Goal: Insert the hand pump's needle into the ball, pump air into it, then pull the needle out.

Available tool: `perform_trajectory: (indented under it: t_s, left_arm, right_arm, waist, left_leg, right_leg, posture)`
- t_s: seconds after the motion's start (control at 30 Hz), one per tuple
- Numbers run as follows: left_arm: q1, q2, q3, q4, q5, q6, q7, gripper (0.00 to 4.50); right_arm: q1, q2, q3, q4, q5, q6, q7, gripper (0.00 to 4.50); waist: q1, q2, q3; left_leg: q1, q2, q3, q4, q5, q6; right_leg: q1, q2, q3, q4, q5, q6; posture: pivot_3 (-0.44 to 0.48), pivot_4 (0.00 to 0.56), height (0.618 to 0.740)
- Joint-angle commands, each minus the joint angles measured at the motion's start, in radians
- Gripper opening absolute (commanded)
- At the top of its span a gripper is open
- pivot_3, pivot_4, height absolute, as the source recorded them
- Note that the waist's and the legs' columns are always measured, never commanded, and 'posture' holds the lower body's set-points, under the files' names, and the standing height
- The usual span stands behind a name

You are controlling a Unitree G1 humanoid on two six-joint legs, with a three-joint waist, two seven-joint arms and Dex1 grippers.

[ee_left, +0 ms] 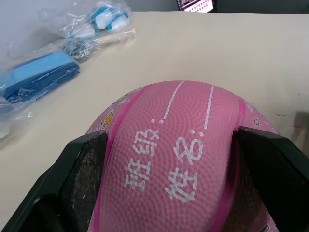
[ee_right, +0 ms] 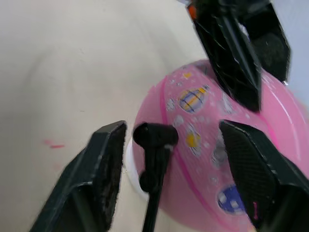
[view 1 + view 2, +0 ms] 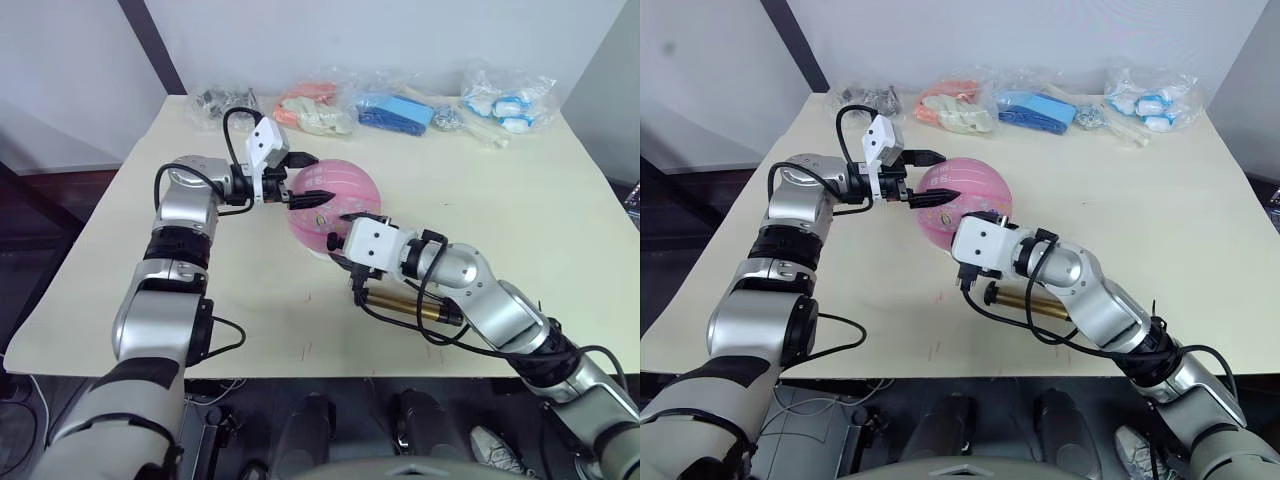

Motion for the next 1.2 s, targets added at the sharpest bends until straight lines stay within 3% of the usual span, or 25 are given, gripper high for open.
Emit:
perform_trajectory:
  t_s: [0.03,0.2,0.3,0.33,0.87,0.93,1.2]
  left_arm:
    - [0.025,-0.008,-0.058,0.025,0.075,0.034,0.041,4.5]
    - [0.026,-0.011,-0.06,0.008,0.073,0.05,0.046,4.5]
    - [0.027,-0.011,-0.06,0.004,0.071,0.056,0.047,4.5]
    - [0.026,-0.012,-0.06,0.003,0.07,0.057,0.048,4.5]
    - [0.027,-0.016,-0.058,-0.002,0.068,0.067,0.061,4.5]
    - [0.028,-0.015,-0.058,-0.002,0.068,0.067,0.063,4.5]
    - [0.031,-0.012,-0.058,-0.004,0.067,0.071,0.068,4.5]
  right_arm:
    - [-0.023,0.015,0.006,0.004,-0.059,-0.048,-0.003,3.32]
    - [-0.023,0.023,0.001,0.037,-0.111,-0.072,0.012,3.32]
    - [-0.02,0.027,0.0,0.046,-0.138,-0.077,0.022,2.45]
    - [-0.019,0.025,0.004,0.048,-0.151,-0.079,0.027,1.96]
    - [0.0,0.087,0.017,0.075,-0.242,-0.065,0.049,1.96]
    - [0.008,0.087,0.015,0.071,-0.248,-0.064,0.05,1.44]
    - [0.042,0.097,0.002,0.057,-0.283,-0.063,0.029,1.44]
  waist:
    - [0.0,0.0,0.0]
    - [0.0,0.0,-0.001]
    - [0.0,0.0,-0.001]
    - [-0.001,0.0,-0.001]
    - [-0.002,0.0,-0.001]
    - [-0.002,0.0,-0.001]
    - [-0.002,0.0,-0.002]
  left_leg:
    - [0.0,0.0,0.0,0.0,0.0,0.0]
    - [0.0,0.0,0.0,0.0,0.0,0.0]
    - [0.0,0.0,0.0,0.0,0.0,0.0]
    - [0.0,0.0,0.0,0.0,0.0,0.0]
    - [0.001,0.0,0.0,0.0,0.0,0.0]
    - [0.001,0.0,0.0,0.0,0.0,0.0]
    - [0.003,0.0,0.0,0.0,0.0,0.0]
  right_leg:
    - [0.0,0.0,0.0,0.0,0.0,0.0]
    - [0.0,0.0,0.0,0.0,0.0,0.0]
    - [0.0,0.0,0.0,0.0,0.0,0.0]
    - [0.0,0.0,0.0,0.0,0.0,0.0]
    - [0.0,0.0,0.0,0.0,0.0,0.0]
    - [0.0,0.0,0.0,0.0,0.0,0.0]
    - [0.002,0.0,0.0,0.0,0.0,0.0]
  posture:
    - [0.0,0.15,0.74]
    - [0.0,0.15,0.74]
    - [0.0,0.15,0.74]
    - [0.0,0.15,0.74]
    - [0.0,0.15,0.74]
    - [0.0,0.15,0.74]
    - [0.0,0.15,0.74]
